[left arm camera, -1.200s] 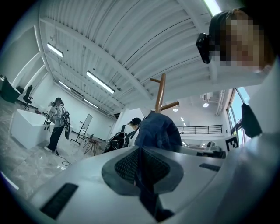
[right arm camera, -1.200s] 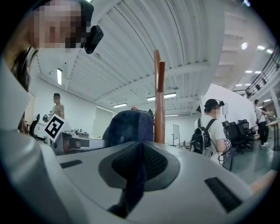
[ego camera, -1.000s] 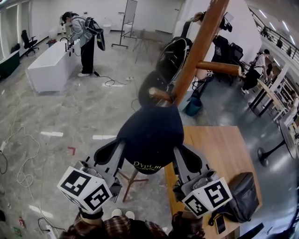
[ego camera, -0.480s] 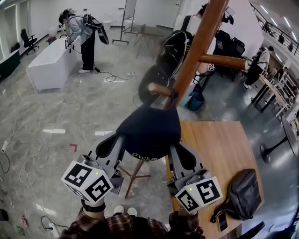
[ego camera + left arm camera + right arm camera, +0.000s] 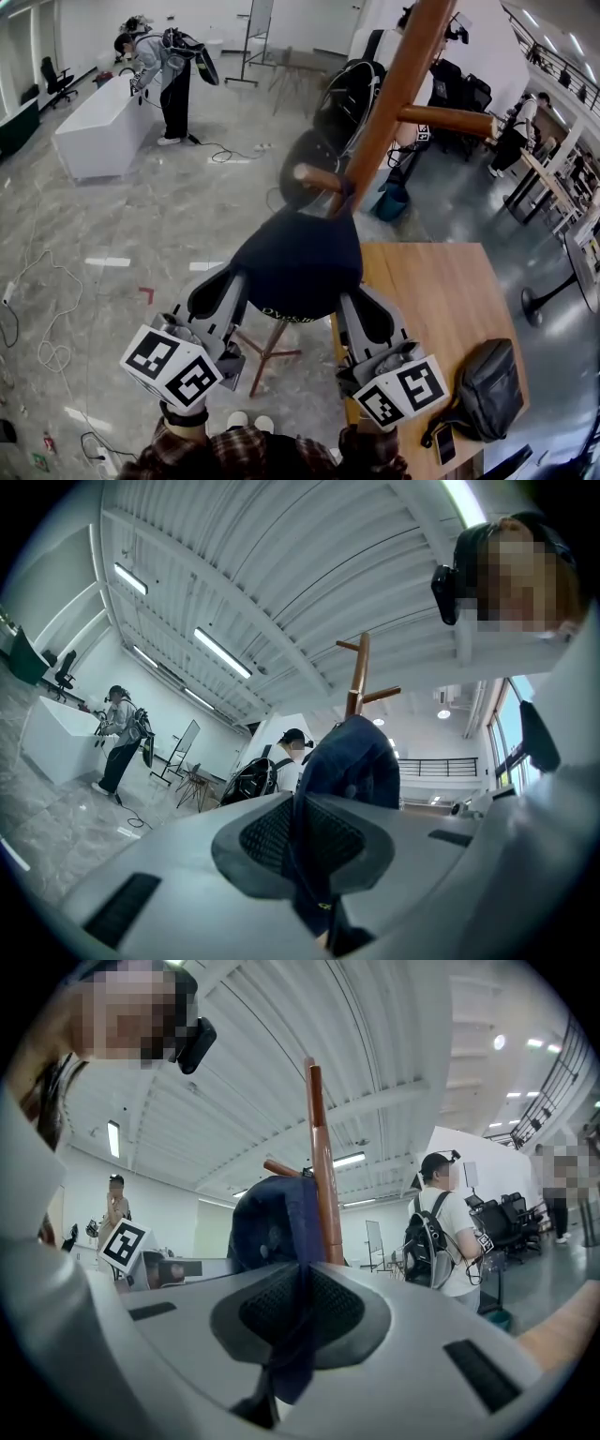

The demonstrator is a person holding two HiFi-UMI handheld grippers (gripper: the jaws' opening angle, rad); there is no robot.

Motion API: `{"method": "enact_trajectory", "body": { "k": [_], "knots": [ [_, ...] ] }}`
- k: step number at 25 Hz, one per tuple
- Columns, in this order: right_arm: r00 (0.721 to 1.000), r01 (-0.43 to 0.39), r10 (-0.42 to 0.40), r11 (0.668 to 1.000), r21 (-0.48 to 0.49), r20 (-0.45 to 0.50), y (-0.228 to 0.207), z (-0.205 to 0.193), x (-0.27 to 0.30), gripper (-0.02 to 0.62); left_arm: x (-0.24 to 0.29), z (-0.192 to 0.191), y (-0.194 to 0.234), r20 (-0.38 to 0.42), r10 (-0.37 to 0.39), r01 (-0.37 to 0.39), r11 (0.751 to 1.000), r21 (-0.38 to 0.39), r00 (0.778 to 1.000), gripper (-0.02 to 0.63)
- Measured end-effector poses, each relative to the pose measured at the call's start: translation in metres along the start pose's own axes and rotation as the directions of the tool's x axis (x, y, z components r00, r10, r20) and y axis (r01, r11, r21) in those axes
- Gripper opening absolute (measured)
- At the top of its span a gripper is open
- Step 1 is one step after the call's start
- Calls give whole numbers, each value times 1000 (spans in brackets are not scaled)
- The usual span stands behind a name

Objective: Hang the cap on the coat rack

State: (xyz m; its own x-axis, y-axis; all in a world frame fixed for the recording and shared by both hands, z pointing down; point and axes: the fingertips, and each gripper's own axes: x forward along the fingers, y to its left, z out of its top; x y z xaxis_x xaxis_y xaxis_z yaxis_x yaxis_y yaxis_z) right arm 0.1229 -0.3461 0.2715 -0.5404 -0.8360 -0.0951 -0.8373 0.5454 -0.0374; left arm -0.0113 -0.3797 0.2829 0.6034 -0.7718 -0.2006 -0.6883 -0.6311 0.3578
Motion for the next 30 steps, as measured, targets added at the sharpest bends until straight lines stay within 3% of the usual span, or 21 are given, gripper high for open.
{"method": "enact_trajectory", "body": {
  "k": [3,9,16,24,30],
  "knots": [
    [1000,-4,4,1000,4,7,3,3,-2,21,-4,2,0,-10,8,-8,1000,10,1000,28],
    [1000,-13,13,1000,11,15,10,5,-10,63,-19,8,-1,-1,26,-26,999,39,1000,118],
    [999,3,-3,1000,-1,36,15,16,-23,64,-36,23,-11,10,30,-30,998,62,1000,118],
    [999,-33,33,999,-13,16,39,12,-27,63,-41,14,-40,-50,-42,47,995,88,998,117],
    [999,-44,44,998,-37,15,58,13,-31,24,-43,7,-53,-75,-3,12,994,109,997,112]
  ]
}}
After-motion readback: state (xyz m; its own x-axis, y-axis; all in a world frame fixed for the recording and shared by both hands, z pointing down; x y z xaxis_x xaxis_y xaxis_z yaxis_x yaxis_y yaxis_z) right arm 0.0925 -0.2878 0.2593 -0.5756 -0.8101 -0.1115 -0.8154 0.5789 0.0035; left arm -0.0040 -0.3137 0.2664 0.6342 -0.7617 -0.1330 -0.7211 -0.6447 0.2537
